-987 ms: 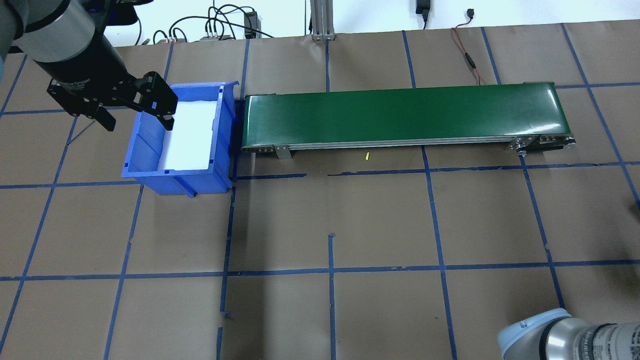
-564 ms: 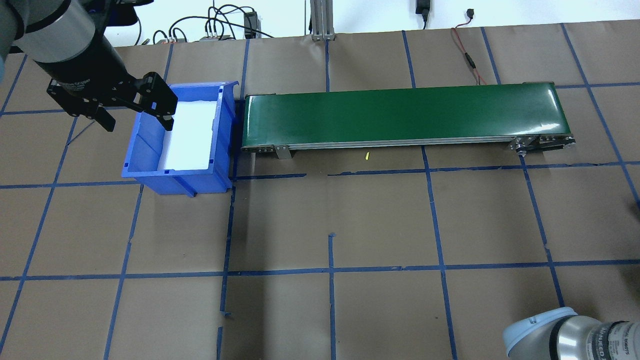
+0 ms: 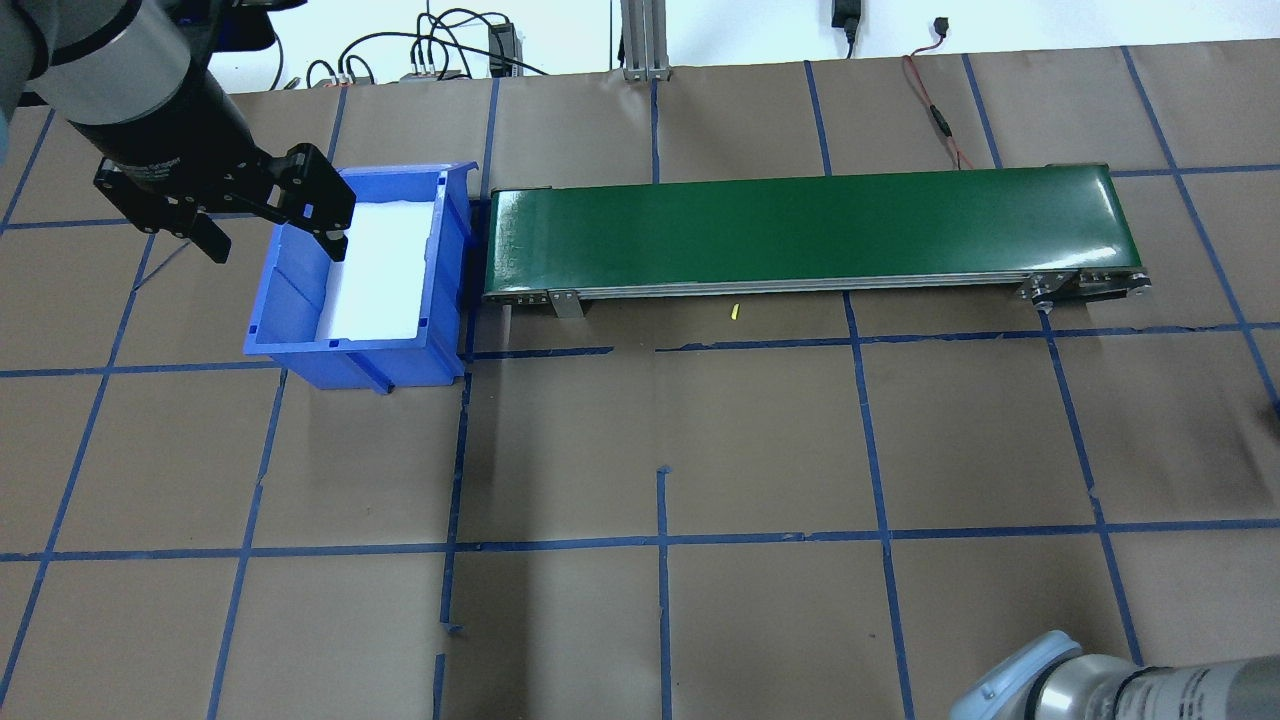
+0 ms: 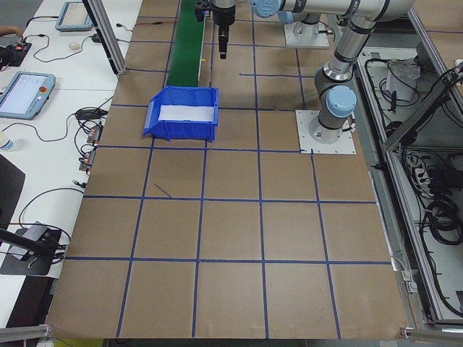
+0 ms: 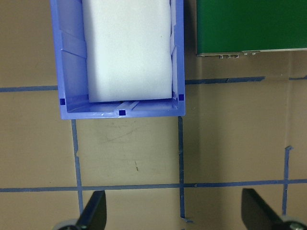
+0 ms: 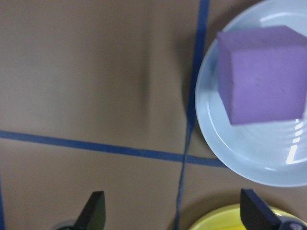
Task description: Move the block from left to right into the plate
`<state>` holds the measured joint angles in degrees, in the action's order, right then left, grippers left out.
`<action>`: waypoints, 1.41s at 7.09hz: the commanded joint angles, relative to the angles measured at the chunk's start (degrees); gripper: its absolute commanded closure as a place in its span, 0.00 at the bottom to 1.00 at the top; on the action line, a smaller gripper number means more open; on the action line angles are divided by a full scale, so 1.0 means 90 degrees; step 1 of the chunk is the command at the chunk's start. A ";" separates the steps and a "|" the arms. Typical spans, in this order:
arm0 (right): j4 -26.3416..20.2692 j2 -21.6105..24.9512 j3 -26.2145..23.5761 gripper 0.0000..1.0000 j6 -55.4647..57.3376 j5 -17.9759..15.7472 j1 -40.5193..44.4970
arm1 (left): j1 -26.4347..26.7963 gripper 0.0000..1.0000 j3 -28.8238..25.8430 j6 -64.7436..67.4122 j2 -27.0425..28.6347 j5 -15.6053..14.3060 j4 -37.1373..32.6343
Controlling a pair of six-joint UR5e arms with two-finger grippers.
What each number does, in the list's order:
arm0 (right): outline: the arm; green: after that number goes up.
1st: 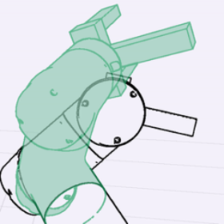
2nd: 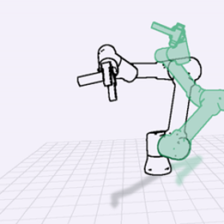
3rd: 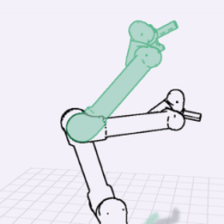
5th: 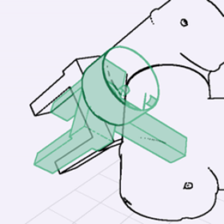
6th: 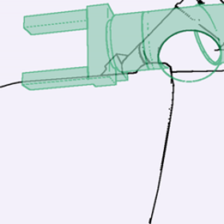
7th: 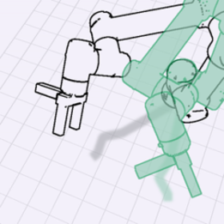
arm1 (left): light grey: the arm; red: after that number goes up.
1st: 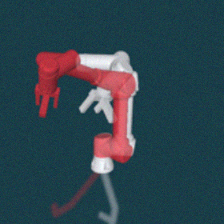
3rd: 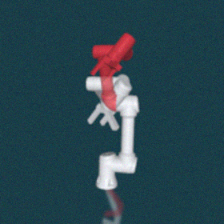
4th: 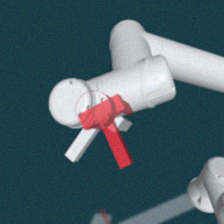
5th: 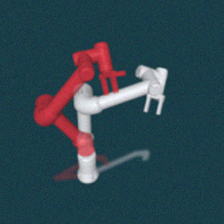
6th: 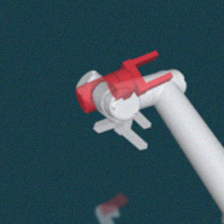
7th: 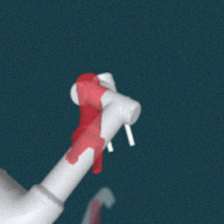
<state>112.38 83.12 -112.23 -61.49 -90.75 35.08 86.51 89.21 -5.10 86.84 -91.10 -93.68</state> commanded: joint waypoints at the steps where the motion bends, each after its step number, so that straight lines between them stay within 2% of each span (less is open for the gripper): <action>1: -0.0113 0.0033 0.0329 0.00 0.2639 0.0228 0.2507 | -0.0013 0.00 0.0000 0.0000 -0.0001 -0.0005 -0.0011; 3: -0.0084 0.0013 0.0827 0.00 0.4352 0.0404 0.3996 | -0.0022 0.00 -0.0010 0.0000 -0.0001 0.0024 -0.0030; 6: -0.0240 0.0120 0.1531 0.00 0.5520 0.0386 0.5365 | 0.0007 0.00 0.0000 0.0010 0.0009 0.0024 -0.0079; 8: -0.1270 0.0606 0.2145 0.00 0.6224 0.0386 0.6002 | 0.0016 0.00 0.0000 0.0029 0.0009 0.0034 -0.0079; 10: -0.1314 0.0687 0.2109 0.00 0.6236 0.0395 0.6219 | 0.0016 0.00 0.0000 0.0029 0.0009 0.0034 -0.0079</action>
<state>101.39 88.75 -93.49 -5.80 -87.29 89.80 86.65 89.19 -4.84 86.92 -90.80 -94.39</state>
